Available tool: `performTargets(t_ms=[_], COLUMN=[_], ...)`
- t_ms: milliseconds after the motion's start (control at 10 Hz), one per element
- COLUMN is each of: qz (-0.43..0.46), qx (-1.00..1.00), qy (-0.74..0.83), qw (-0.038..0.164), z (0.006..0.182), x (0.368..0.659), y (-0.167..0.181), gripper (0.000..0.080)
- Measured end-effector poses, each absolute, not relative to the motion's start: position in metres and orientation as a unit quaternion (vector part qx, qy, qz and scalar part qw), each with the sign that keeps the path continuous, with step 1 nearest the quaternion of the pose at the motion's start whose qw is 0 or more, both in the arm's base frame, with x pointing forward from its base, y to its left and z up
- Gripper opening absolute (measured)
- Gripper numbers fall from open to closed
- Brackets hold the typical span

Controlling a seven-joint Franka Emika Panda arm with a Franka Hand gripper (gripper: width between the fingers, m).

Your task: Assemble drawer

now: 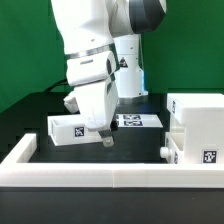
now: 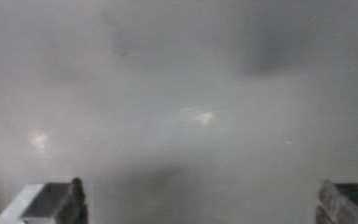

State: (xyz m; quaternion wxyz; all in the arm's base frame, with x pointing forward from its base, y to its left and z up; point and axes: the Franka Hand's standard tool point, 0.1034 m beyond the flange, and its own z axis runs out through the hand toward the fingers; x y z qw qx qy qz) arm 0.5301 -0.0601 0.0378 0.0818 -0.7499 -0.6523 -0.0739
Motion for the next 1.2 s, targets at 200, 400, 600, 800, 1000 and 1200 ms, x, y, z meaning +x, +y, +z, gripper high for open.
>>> performTargets(t_ms=[200, 400, 600, 800, 1000, 1200], qz=[-0.065, -0.062, -0.060, -0.052, -0.048, -0.047], qx=[-0.745, -0.756, -0.775, -0.824, -0.896, -0.930], qy=[-0.659, -0.646, -0.623, -0.556, -0.434, -0.357], qw=[0.079, 0.082, 0.085, 0.091, 0.085, 0.075], z=[0.045, 0.046, 0.045, 0.044, 0.043, 0.046], x=[0.503, 0.502, 0.501, 0.500, 0.487, 0.472], y=[-0.077, -0.078, -0.077, -0.079, -0.100, -0.101], gripper=[0.0649, 0.0649, 0.0649, 0.0649, 0.0649, 0.0649])
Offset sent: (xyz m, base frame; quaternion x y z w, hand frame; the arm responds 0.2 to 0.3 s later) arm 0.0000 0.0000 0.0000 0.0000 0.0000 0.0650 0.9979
